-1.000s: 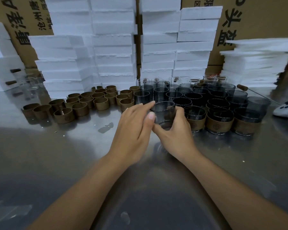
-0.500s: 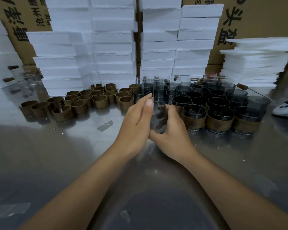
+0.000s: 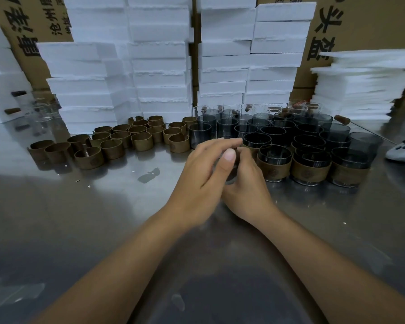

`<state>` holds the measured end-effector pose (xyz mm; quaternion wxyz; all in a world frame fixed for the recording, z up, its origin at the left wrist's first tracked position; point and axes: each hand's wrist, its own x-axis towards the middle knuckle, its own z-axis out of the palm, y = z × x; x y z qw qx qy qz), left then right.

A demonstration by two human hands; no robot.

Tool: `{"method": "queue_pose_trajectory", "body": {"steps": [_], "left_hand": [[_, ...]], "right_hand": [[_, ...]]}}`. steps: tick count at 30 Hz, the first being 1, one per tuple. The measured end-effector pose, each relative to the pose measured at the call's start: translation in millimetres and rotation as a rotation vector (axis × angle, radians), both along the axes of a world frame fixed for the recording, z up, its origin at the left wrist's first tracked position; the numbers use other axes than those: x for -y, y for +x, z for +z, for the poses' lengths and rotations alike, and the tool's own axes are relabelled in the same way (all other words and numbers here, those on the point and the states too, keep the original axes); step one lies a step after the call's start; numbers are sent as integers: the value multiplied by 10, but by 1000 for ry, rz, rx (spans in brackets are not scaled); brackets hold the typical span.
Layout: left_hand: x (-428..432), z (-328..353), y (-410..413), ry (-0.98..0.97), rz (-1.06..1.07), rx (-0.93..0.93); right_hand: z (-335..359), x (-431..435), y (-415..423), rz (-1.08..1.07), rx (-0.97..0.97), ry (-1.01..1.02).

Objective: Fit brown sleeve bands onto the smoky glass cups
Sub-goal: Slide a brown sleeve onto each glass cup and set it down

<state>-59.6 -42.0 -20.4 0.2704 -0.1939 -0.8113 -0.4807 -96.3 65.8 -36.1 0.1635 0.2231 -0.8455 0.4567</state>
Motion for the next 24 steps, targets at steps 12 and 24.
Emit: {"method": "queue_pose_trajectory", "body": {"steps": [12,24], "left_hand": [[49,-53,-9,40,10,-24],[190,-108,-72,51,3,201]], "right_hand": [[-53,-5,-96,-140,119,-95],[-66,-25,-128,-171,141,-177]]}}
